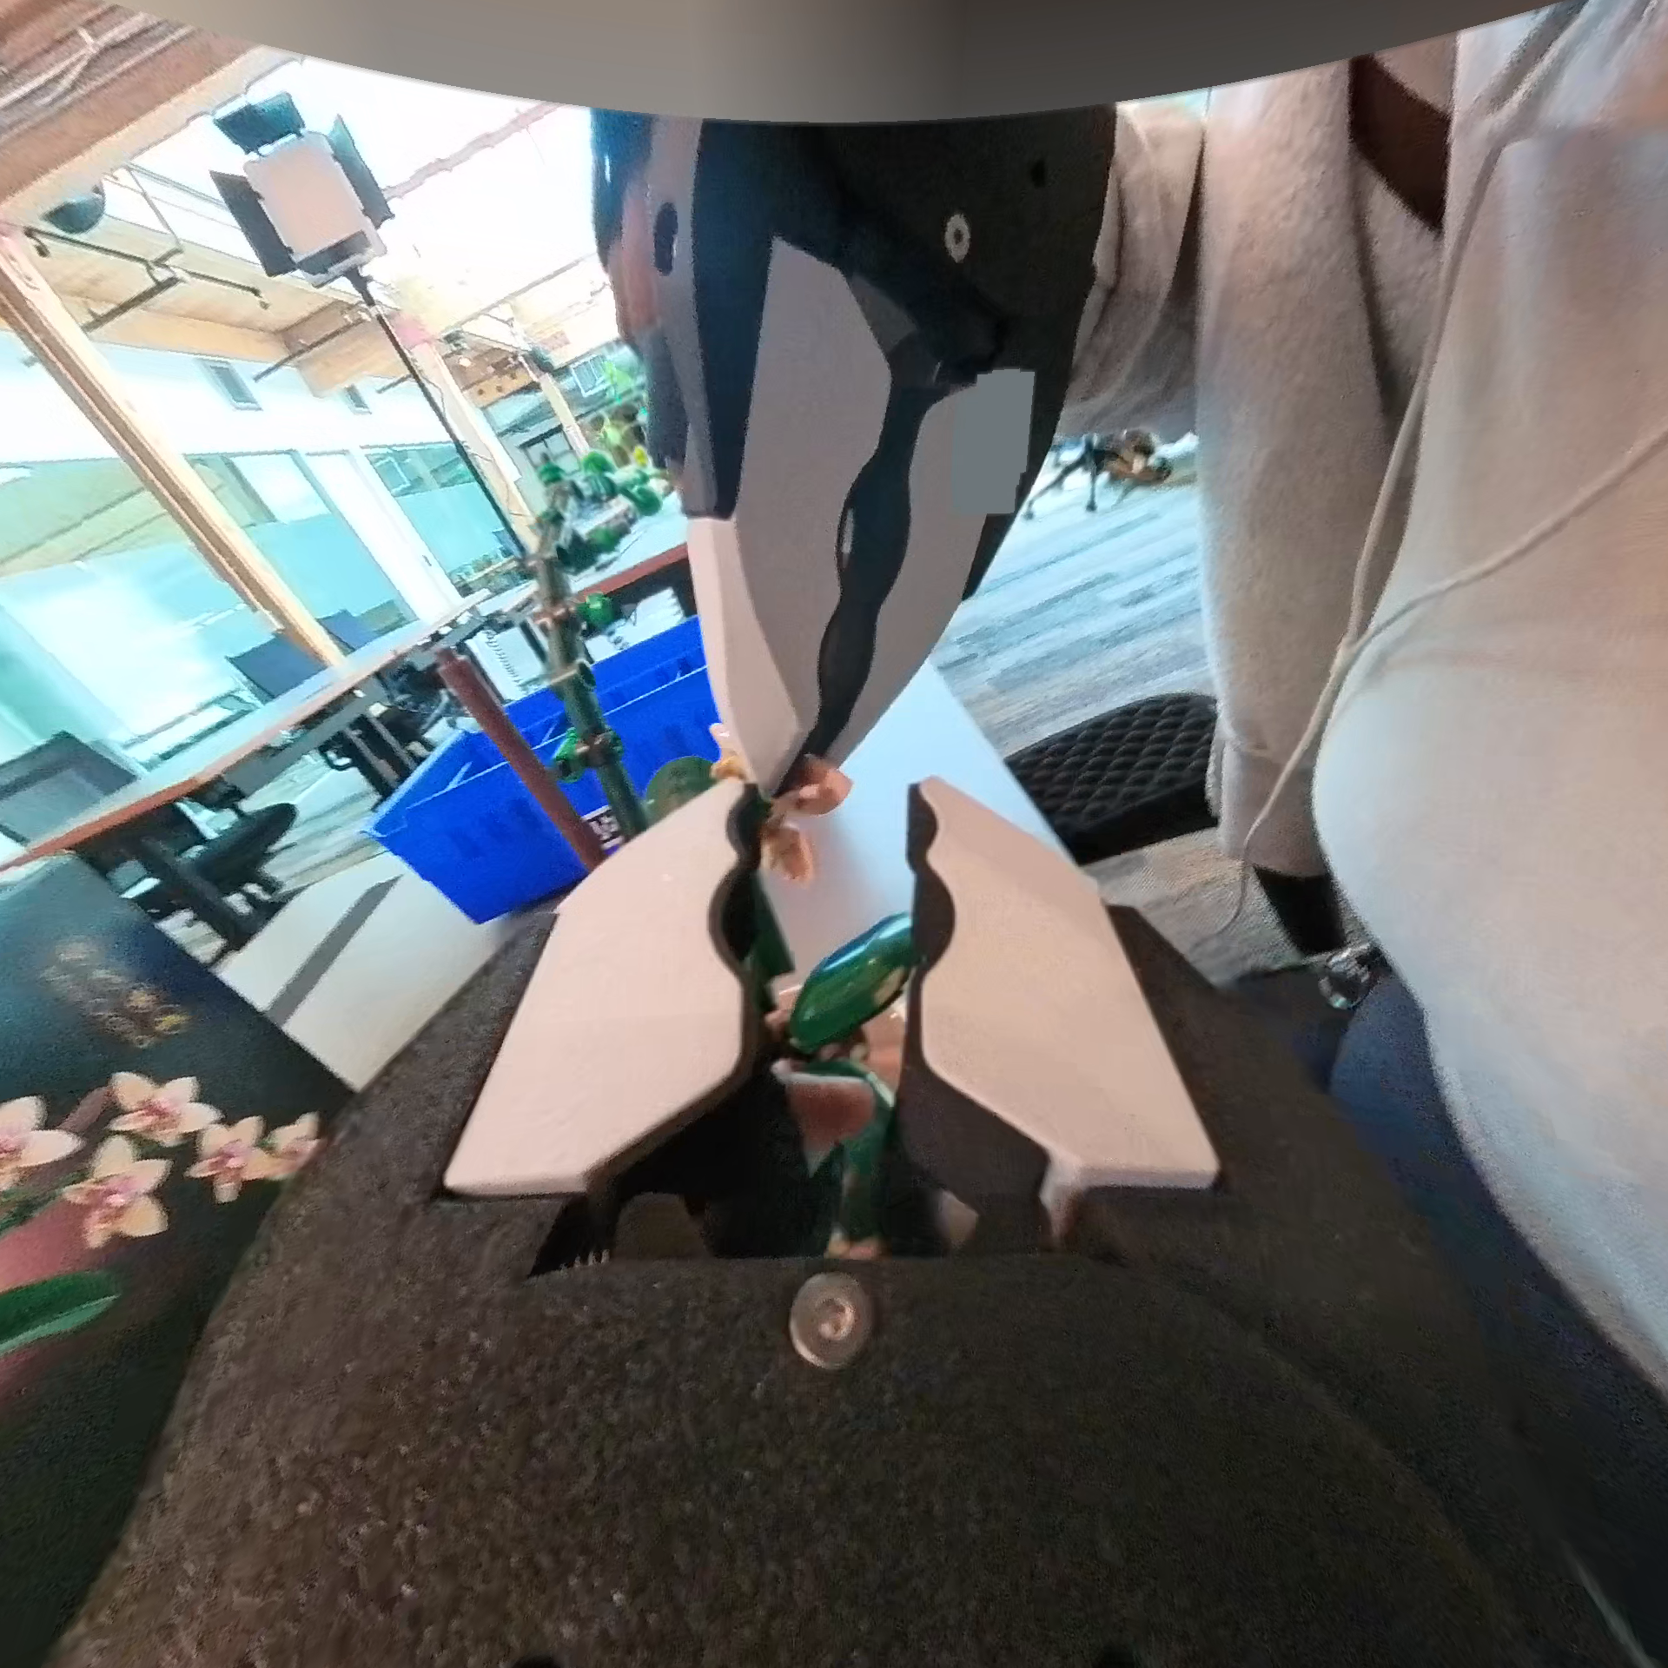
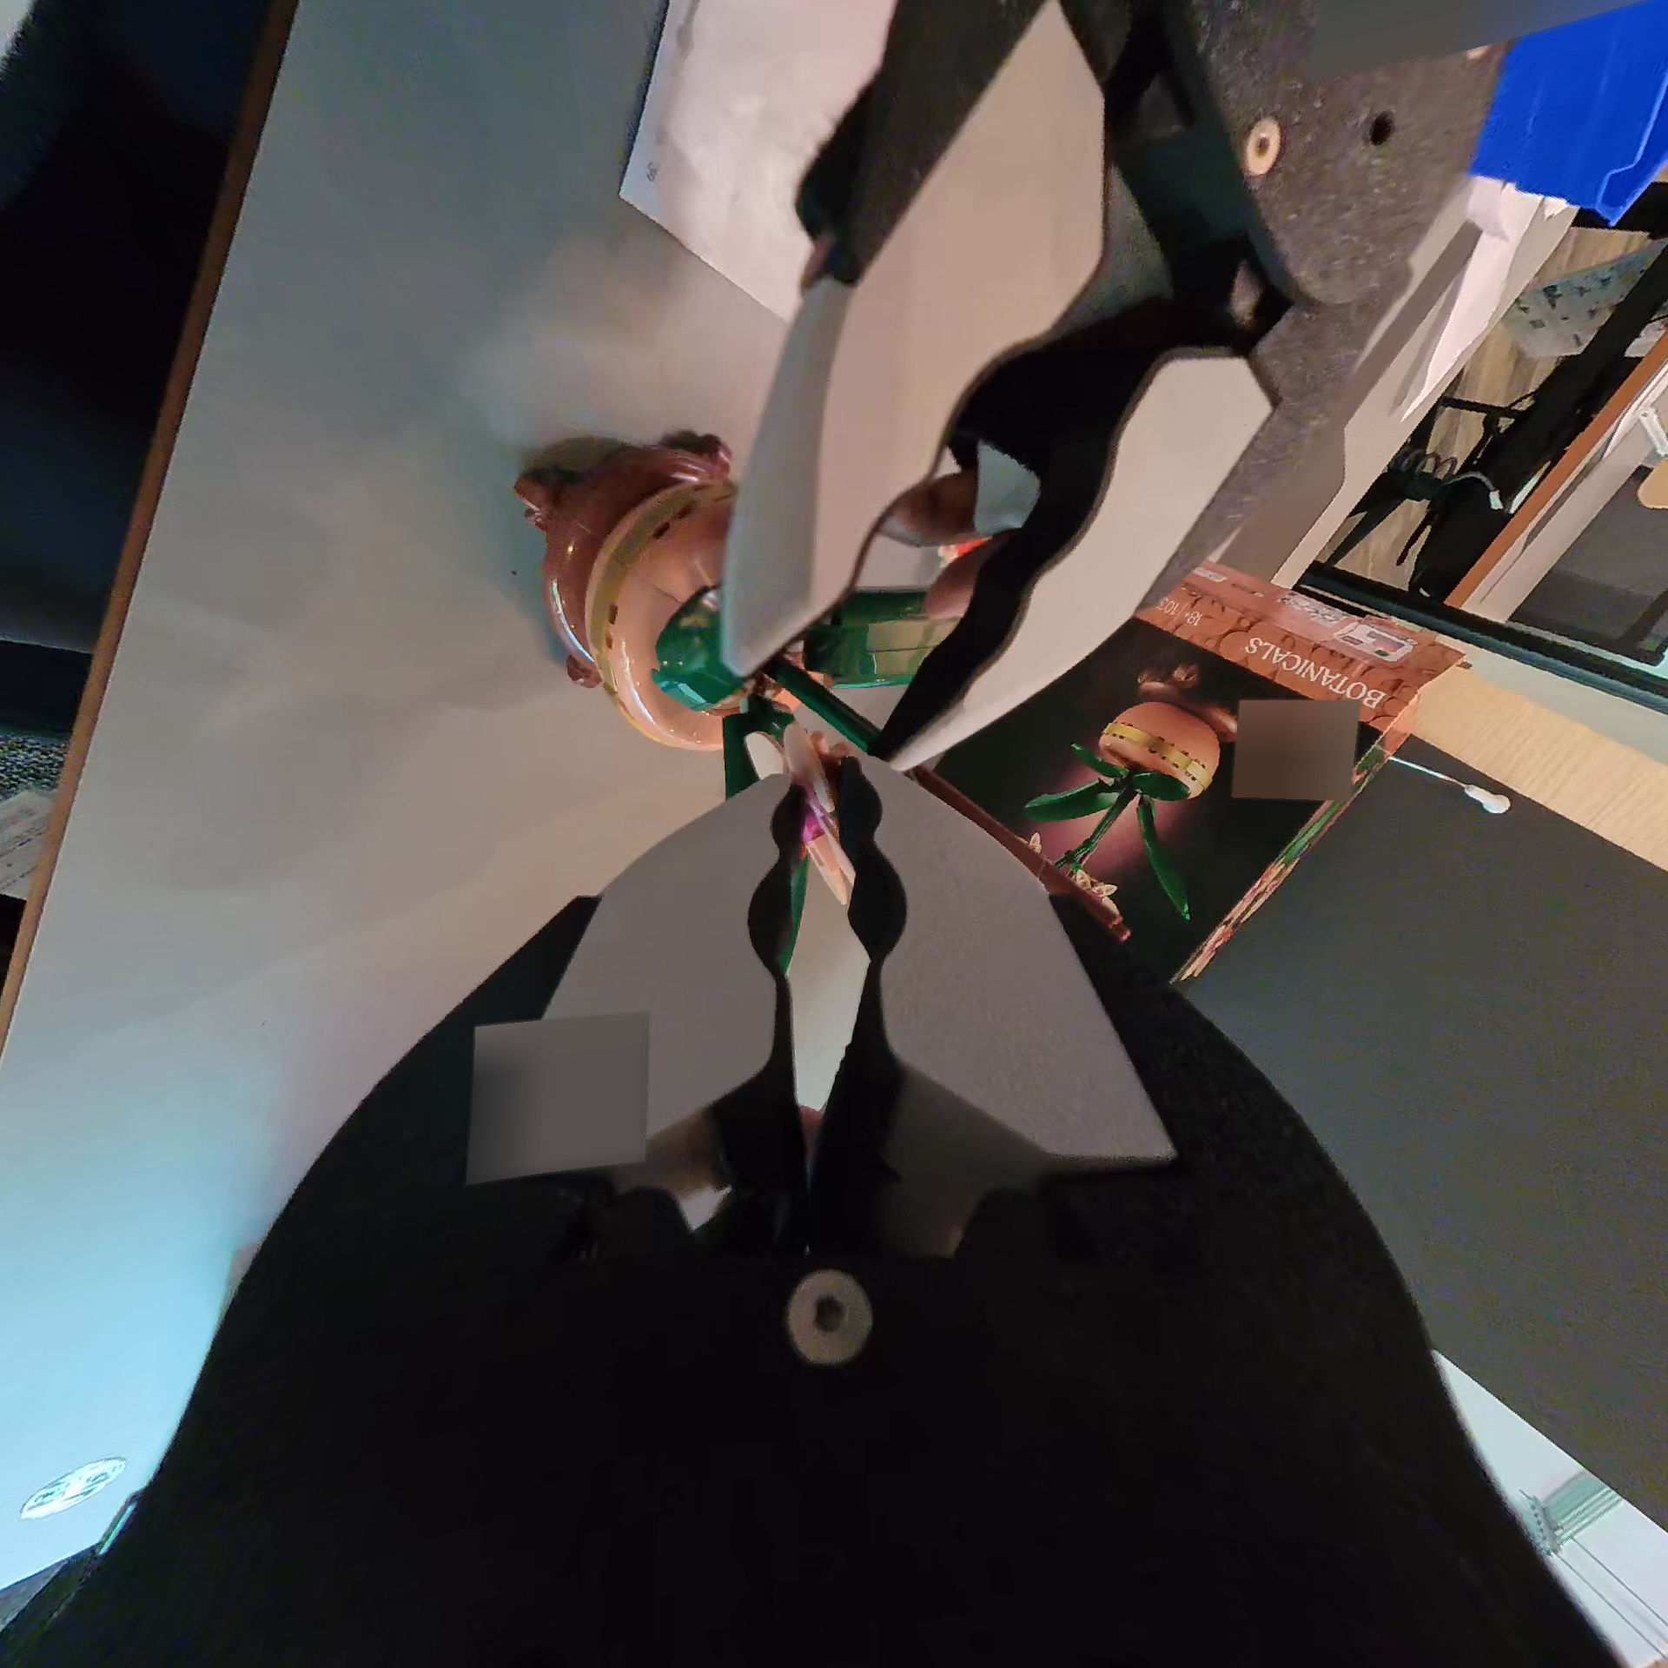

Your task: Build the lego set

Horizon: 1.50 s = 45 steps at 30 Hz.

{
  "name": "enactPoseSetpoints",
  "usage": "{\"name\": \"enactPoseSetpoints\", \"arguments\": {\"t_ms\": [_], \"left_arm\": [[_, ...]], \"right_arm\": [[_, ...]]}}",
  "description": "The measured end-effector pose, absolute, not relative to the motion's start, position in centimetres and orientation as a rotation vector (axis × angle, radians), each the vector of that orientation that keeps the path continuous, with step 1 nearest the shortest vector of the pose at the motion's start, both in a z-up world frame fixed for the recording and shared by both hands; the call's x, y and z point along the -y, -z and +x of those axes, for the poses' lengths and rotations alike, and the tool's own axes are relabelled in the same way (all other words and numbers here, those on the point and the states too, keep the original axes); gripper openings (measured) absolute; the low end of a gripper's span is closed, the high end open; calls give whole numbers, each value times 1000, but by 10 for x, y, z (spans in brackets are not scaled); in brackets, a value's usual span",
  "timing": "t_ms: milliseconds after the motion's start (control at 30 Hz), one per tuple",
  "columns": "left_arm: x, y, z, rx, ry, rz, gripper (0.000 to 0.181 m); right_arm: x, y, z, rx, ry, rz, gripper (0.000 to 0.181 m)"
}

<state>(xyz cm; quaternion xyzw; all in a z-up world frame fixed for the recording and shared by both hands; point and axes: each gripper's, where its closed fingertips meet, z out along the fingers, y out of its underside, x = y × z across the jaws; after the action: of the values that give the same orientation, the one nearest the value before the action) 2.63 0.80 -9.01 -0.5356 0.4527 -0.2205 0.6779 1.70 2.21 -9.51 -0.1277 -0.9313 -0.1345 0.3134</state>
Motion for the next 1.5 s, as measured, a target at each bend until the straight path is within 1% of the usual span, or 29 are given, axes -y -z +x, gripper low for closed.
{"name": "enactPoseSetpoints", "arguments": {"t_ms": [67, 200, 400, 700, 1500], "left_arm": [[-15, 88, 19, -1062, 374, -1190, 25], [-30, 86, 11, -1217, 80, -1093, 28], [-41, 91, 17, -1400, -175, -933, 20], [-44, 91, 20, -1431, -250, -867, 9], [-46, 91, 21, -1455, -489, -800, 6]], "right_arm": [[-22, 95, 17, 2455, 356, -336, 7], [-22, 95, 16, 2457, 353, -336, 7], [-24, 95, 16, 2460, 363, -345, 7], [-24, 95, 15, 2448, 352, -342, 7], [-20, 94, 14, 2423, 334, -351, 7]]}}
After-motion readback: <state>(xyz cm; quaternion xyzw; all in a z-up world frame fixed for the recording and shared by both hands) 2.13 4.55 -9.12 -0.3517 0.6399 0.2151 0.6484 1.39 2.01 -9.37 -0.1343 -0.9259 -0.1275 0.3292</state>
